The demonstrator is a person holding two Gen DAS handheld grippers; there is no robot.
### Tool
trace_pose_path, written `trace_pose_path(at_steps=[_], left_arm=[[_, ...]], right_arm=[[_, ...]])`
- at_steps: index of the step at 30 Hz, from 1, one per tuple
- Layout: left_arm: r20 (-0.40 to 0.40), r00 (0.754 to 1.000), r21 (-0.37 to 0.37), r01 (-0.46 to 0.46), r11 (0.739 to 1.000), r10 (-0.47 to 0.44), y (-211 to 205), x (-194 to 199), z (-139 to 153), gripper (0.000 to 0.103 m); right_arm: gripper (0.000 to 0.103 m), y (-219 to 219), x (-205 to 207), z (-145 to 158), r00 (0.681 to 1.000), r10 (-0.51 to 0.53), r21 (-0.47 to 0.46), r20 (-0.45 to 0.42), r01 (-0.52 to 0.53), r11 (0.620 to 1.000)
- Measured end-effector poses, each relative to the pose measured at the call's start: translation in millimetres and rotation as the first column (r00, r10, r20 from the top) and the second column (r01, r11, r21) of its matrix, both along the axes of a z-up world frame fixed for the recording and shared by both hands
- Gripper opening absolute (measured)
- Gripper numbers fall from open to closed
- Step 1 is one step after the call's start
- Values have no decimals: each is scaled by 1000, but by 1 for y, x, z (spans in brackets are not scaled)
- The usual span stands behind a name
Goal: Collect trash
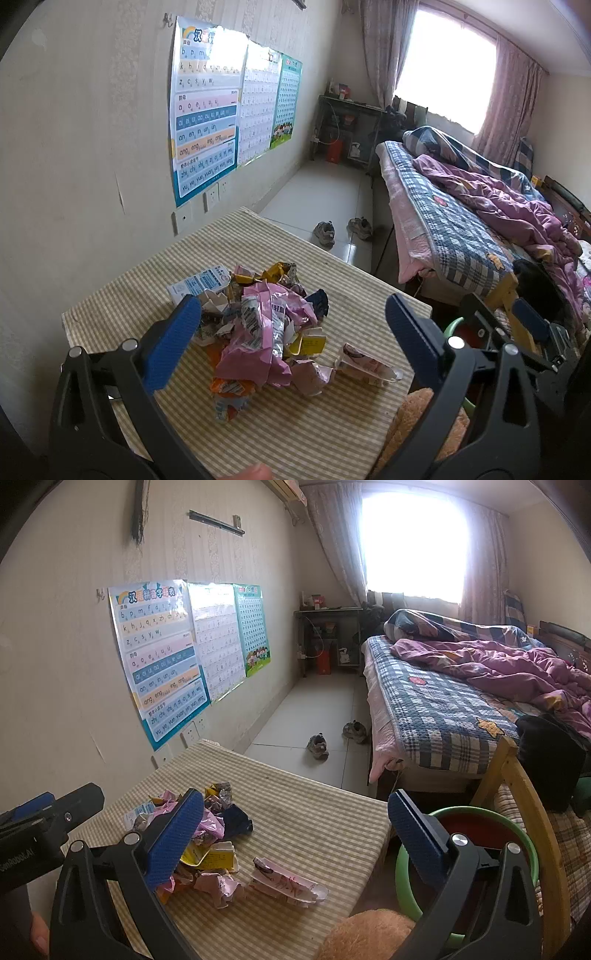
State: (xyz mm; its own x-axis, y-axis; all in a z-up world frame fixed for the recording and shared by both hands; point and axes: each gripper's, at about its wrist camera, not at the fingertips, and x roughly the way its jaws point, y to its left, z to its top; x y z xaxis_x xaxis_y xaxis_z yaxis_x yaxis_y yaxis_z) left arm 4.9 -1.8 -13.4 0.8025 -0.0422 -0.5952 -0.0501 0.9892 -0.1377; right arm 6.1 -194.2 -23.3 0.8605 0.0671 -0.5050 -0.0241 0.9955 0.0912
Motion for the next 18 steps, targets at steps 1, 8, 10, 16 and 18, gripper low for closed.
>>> trace_pose_path(at_steps=[1, 8, 10, 16, 18], left_arm=[[2, 1000, 2, 0, 1000, 0, 0, -1, 0, 98], [0, 1000, 2, 1, 1000, -1, -1, -1, -2, 98], [-1, 1000, 2, 2, 1000, -2, -2, -1, -3, 98], [-2, 1000, -1, 9, 1000, -9, -3, -2, -4, 98], [-2, 1000, -1, 11, 1000, -11, -4, -2, -4, 98]], right_arm=[[96, 0, 0, 0, 1000, 0, 1, 0, 0, 1000], [96, 0, 0, 0, 1000, 0, 1, -1, 0, 1000], [96, -1, 0, -1, 1000, 0, 3, -3, 0, 1000], [96, -1, 0, -1, 1000, -2, 4, -2, 2, 1000], [96, -3, 0, -2, 1000, -4, 6, -3, 4, 1000]])
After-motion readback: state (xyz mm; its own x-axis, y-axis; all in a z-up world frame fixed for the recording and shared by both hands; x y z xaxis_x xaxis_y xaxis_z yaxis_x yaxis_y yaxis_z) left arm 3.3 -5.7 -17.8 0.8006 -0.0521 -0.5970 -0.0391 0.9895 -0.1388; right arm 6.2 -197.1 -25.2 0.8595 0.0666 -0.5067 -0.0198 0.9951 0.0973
